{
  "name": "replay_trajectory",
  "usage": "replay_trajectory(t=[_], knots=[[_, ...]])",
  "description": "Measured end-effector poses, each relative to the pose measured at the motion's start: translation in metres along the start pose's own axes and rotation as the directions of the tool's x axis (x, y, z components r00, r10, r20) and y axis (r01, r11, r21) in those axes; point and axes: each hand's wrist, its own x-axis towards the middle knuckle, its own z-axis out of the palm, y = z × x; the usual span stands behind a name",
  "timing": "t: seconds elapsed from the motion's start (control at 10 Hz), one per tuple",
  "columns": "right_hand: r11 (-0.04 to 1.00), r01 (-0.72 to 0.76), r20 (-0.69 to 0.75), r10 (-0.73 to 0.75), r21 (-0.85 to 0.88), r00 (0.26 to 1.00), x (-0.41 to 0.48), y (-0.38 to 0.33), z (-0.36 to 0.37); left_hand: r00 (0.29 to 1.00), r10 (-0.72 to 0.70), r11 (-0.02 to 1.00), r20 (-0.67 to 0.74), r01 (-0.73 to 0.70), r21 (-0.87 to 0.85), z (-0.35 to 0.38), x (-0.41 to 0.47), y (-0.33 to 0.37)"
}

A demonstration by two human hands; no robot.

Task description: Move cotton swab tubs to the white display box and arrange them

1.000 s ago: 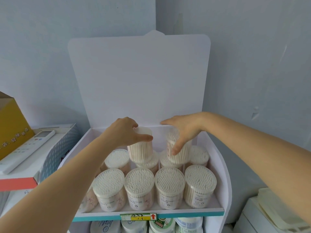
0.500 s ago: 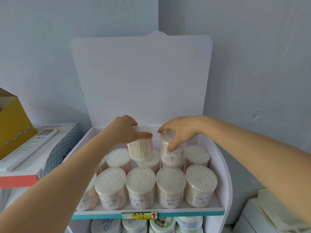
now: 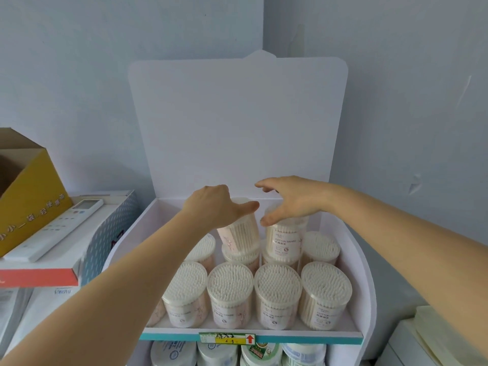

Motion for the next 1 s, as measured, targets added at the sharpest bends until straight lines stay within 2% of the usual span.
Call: replay_trajectory(t=[0.1, 0.2, 0.3, 0.4, 0.6, 0.8, 0.9, 1.0], knots=[[1.0, 0.007, 0.033, -0.007, 0.015, 0.999, 0.005, -0.009, 0.01, 0.988, -0.038, 0.996, 0.15, 0.026, 0.08, -0.006, -0.002, 0.001], [1.0, 0.03, 0.022, -0.03, 0.0, 0.999, 0.015, -0.021, 0.02, 0.981, -0.098, 0.987, 0.166, 0.117, -0.11, -0.012, 0.001, -0.007], [0.999, -0.008, 0.007, 0.008, -0.035, 1.0, 0.027, -0.033, 0.024, 0.963, -0.104, 0.966, 0.248, 0.157, -0.204, -0.019, 0.004, -0.021], [0.995, -0.052, 0.035, 0.055, -0.08, 0.998, 0.038, -0.041, 0.027, 0.968, -0.077, 0.966, 0.239, 0.132, -0.224, -0.019, 0.002, -0.032], [0.994, -0.058, -0.019, 0.056, -0.096, 0.998, 0.038, -0.042, 0.031, 0.993, -0.024, 0.98, 0.118, 0.047, -0.195, -0.023, -0.011, -0.058], [0.999, -0.041, -0.031, 0.04, -0.016, 0.999, 0.022, -0.044, 0.034, 0.999, 0.035, 0.99, -0.013, -0.037, -0.138, -0.029, -0.03, -0.071], [1.0, -0.026, -0.089, 0.027, 0.01, 0.996, 0.015, -0.05, 0.037, 0.998, 0.051, 0.992, -0.042, -0.055, -0.112, -0.032, -0.044, -0.08], [0.999, 0.022, -0.18, -0.013, 0.045, 0.984, 0.001, -0.066, 0.039, 0.988, 0.111, 0.979, -0.104, -0.127, -0.161, -0.029, -0.064, -0.098]])
